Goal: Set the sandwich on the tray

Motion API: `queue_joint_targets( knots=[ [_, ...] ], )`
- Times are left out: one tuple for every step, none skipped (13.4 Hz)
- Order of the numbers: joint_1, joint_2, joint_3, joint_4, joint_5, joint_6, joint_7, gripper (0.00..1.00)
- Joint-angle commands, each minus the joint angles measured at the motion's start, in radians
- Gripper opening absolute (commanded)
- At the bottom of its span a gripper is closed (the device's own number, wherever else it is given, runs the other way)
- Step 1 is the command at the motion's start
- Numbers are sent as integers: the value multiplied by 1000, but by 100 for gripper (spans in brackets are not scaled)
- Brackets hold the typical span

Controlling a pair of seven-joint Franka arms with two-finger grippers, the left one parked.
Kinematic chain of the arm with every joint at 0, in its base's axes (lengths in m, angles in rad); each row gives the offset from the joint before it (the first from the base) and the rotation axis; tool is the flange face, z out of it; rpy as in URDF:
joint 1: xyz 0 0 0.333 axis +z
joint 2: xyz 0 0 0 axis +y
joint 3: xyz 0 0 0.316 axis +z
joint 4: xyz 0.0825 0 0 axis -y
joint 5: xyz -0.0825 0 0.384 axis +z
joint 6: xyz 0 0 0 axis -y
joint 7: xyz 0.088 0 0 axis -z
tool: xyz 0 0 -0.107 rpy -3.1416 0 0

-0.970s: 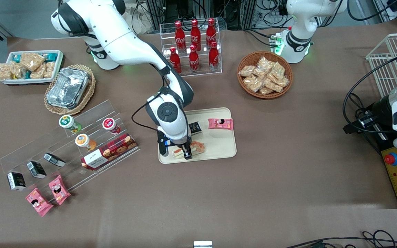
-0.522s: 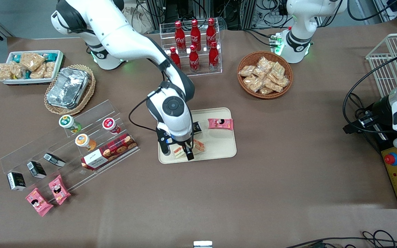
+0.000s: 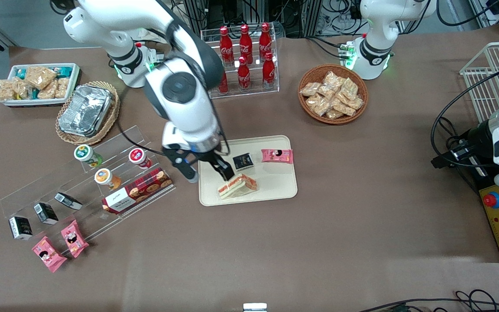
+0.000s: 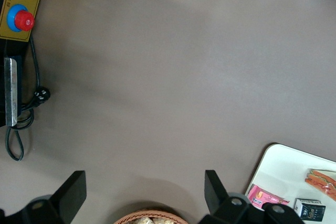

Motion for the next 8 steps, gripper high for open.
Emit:
queue_joint_targets(
  knots=[
    [-189, -102, 154, -34, -37, -101, -258, 100],
    [-268, -127, 215, -37, -72, -140, -340, 100],
    [-327, -147, 257, -40, -116, -186, -429, 100],
    [-365, -179, 274, -47, -144, -235, -513, 100],
    [-396, -212, 276, -70, -147, -260, -566, 100],
    [-430, -243, 274, -104, -149, -264, -604, 100],
    [-464, -275, 274, -144, -149, -256, -661, 100],
    [-490, -301, 268, -161, -149, -253, -746, 100]
  ],
)
